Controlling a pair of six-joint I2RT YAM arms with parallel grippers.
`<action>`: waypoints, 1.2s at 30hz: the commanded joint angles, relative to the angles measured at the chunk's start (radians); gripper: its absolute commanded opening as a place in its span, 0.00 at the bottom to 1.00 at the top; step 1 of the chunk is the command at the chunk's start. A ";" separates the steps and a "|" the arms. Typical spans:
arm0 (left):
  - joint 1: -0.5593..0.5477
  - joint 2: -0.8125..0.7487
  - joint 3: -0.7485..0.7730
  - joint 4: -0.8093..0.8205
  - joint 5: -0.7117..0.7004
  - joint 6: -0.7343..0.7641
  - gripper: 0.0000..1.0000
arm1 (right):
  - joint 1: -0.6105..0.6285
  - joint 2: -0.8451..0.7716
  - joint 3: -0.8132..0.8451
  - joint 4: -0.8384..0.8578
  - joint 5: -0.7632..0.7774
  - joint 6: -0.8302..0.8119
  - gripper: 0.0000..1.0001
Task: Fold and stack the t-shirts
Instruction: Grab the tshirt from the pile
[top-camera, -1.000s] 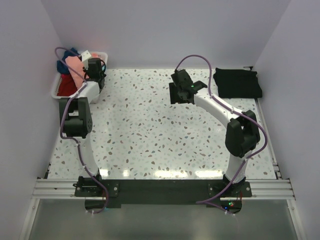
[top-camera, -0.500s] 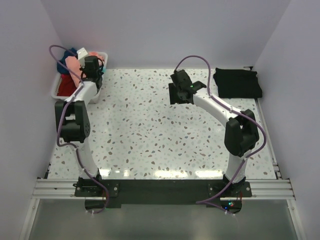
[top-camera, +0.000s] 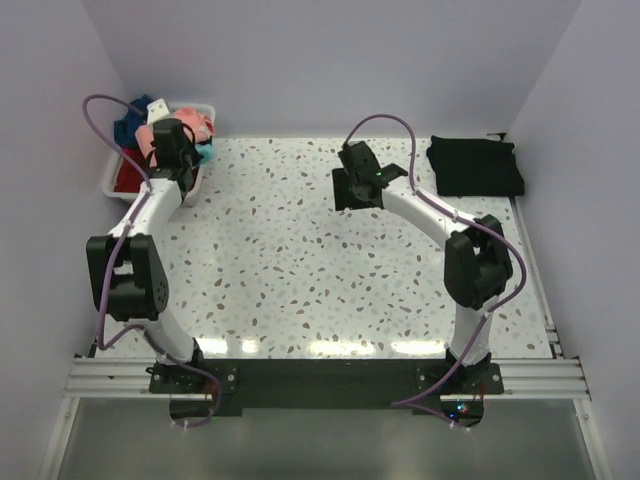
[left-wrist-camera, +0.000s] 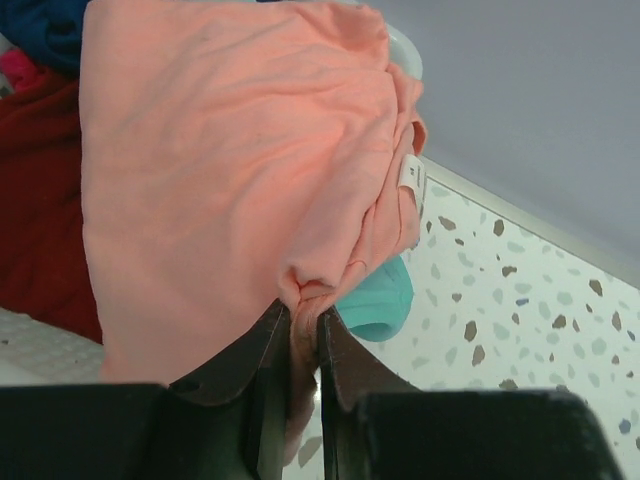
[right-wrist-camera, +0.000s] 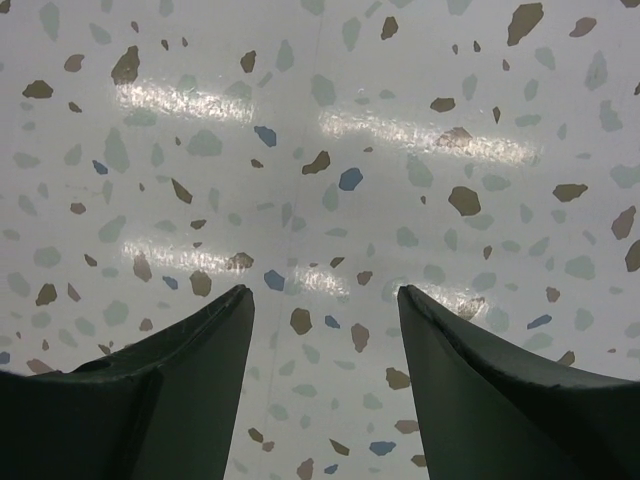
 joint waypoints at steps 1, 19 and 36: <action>0.002 -0.139 -0.095 -0.021 0.075 0.016 0.12 | 0.004 0.006 0.015 0.034 -0.044 0.016 0.63; 0.003 -0.039 -0.086 0.053 0.012 0.013 0.58 | 0.004 -0.023 -0.008 0.034 -0.046 0.015 0.62; 0.003 0.048 0.037 0.069 0.001 0.014 0.00 | 0.004 -0.060 -0.040 0.007 -0.007 0.021 0.61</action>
